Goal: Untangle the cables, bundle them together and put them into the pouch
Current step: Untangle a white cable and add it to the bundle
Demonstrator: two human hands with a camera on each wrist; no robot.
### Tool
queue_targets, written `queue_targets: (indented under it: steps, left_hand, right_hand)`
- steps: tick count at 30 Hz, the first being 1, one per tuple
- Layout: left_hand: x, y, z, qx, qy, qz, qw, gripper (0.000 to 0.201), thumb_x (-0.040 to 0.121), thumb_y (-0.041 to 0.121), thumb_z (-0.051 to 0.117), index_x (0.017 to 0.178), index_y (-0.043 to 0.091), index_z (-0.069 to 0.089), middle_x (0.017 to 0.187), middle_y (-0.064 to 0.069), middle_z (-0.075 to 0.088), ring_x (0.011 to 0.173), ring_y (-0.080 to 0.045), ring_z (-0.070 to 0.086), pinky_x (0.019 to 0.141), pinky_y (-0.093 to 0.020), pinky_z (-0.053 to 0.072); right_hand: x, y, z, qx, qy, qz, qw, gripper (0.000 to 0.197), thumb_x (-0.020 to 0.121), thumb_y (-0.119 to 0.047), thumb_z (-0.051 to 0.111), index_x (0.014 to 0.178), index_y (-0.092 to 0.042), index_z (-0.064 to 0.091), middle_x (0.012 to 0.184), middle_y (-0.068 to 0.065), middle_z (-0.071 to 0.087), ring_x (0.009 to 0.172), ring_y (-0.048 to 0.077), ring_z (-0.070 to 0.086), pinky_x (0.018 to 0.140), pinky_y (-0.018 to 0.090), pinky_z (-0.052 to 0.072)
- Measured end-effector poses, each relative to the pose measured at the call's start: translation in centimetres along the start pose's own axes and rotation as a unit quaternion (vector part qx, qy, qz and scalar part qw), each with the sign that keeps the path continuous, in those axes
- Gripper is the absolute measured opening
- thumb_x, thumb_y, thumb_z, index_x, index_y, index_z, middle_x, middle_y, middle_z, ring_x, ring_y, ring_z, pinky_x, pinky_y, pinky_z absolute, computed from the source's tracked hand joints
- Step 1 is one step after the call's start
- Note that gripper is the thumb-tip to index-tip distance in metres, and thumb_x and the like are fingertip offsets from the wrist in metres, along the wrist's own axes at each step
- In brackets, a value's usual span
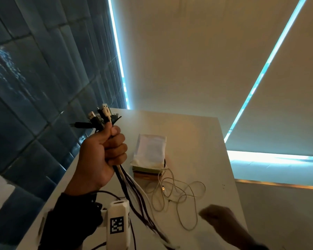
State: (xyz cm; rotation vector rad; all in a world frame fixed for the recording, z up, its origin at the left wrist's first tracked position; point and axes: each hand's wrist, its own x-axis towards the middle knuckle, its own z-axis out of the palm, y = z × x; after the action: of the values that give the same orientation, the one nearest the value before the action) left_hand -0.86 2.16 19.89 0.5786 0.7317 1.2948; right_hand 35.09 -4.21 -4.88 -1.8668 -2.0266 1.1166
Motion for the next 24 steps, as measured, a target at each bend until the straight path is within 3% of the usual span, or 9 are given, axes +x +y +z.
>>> queue_targets:
  steps: [3,5,10,13,15,19,22,24]
  left_hand:
    - [0.4,0.1,0.0,-0.003,0.001,-0.004,1.000,0.033,0.094,0.035,0.036,0.066,0.019,0.046,0.047,0.010,0.028,0.032,-0.001,0.024,0.030,-0.015,0.022]
    - [0.7,0.2,-0.2,-0.006,-0.002,-0.009,1.000,0.032,0.094,0.035,0.036,0.067,0.019,0.045,0.047,0.010,0.028,0.032,-0.001,0.024,0.028,-0.015,0.023]
    - [1.4,0.3,-0.6,0.003,0.006,-0.020,1.000,0.031,0.093,0.035,0.037,0.068,0.019,0.045,0.047,0.010,0.027,0.033,-0.001,0.023,0.030,-0.014,0.022]
    - [1.7,0.2,-1.1,0.011,0.012,-0.027,0.999,0.031,0.093,0.035,0.038,0.068,0.019,0.045,0.048,0.010,0.026,0.033,-0.001,0.023,0.031,-0.014,0.020]
    - [1.9,0.1,-1.5,0.012,0.013,-0.030,0.999,0.032,0.095,0.035,0.037,0.069,0.018,0.045,0.048,0.010,0.027,0.034,-0.002,0.023,0.031,-0.015,0.022]
    - [2.3,-0.1,-2.0,0.003,0.011,-0.034,0.999,0.033,0.096,0.034,0.036,0.070,0.017,0.046,0.048,0.009,0.028,0.035,-0.002,0.023,0.031,-0.016,0.025]
    - [2.5,-0.2,-1.9,0.006,0.010,-0.032,0.999,0.032,0.096,0.033,0.036,0.070,0.017,0.045,0.049,0.008,0.028,0.035,-0.003,0.023,0.032,-0.017,0.025]
    - [2.7,-0.4,-1.8,0.010,0.010,-0.036,0.999,0.032,0.097,0.032,0.036,0.070,0.016,0.044,0.048,0.008,0.027,0.035,-0.003,0.023,0.031,-0.017,0.025]
  right_hand:
    - [6.0,-7.0,2.9,-0.020,-0.020,-0.074,0.997,0.032,0.092,-0.004,0.052,0.105,-0.023,0.074,0.104,-0.013,0.069,0.100,-0.002,0.062,0.091,0.017,0.050]
    - [9.4,-8.2,4.9,-0.053,-0.011,-0.063,0.997,0.036,0.087,-0.003,0.046,0.104,-0.020,0.072,0.108,-0.001,0.070,0.103,0.011,0.063,0.091,0.029,0.052]
    - [12.4,-11.6,6.3,-0.093,0.008,0.013,0.996,0.021,0.090,-0.017,0.047,0.107,-0.010,0.058,0.112,0.011,0.063,0.100,0.031,0.062,0.076,0.035,0.048]
    - [13.6,-11.3,7.5,-0.110,0.008,0.043,0.993,0.028,0.092,-0.027,0.045,0.117,-0.014,0.049,0.117,0.010,0.059,0.103,0.032,0.062,0.078,0.036,0.048]
    - [13.8,-11.1,8.1,-0.111,0.014,0.040,0.993,0.027,0.091,-0.029,0.044,0.114,-0.017,0.049,0.116,0.009,0.060,0.101,0.032,0.062,0.077,0.035,0.047]
    - [13.7,-10.8,8.4,-0.076,0.025,0.047,0.996,0.018,0.091,-0.030,0.045,0.104,-0.018,0.051,0.108,0.006,0.062,0.094,0.028,0.062,0.073,0.034,0.047]
    - [13.1,-10.2,7.9,-0.050,0.027,0.013,0.998,0.002,0.092,-0.024,0.046,0.091,-0.023,0.045,0.090,-0.003,0.057,0.079,0.019,0.057,0.071,0.035,0.051]
    - [12.4,-9.4,7.4,-0.042,0.019,0.000,0.999,0.002,0.094,-0.022,0.046,0.093,-0.022,0.044,0.083,-0.008,0.057,0.073,0.017,0.057,0.069,0.036,0.053]
